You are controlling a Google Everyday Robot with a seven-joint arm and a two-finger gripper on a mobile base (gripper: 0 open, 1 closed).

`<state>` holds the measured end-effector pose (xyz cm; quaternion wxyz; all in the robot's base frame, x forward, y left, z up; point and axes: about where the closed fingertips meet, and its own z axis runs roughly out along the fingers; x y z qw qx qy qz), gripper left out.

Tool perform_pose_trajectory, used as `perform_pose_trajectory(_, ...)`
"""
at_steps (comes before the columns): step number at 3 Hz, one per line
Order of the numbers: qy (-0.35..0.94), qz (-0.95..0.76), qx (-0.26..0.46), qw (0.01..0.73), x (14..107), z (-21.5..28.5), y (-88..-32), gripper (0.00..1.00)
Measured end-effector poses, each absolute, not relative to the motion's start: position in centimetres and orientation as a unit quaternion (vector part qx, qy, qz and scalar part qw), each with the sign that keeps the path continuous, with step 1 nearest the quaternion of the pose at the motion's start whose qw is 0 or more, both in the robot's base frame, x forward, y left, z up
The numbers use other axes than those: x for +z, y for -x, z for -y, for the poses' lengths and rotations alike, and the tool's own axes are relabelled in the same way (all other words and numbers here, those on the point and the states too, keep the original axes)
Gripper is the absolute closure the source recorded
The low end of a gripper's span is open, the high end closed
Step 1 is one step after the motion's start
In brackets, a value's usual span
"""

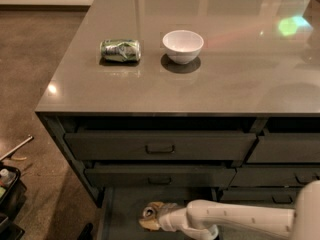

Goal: Pick coke can from bottom drawer and place on counter

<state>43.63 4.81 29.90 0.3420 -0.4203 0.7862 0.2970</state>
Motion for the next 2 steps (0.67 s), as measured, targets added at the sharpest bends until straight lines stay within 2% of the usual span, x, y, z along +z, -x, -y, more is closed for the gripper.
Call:
perform_pose_trajectory(1,0.404,-0.808,0.278,0.327,34.6,1.4,-41.0,1.00)
perform_pose_trajectory(2,0.404,-0.806,0.277,0.332,38.5,5.9,-40.9,1.00)
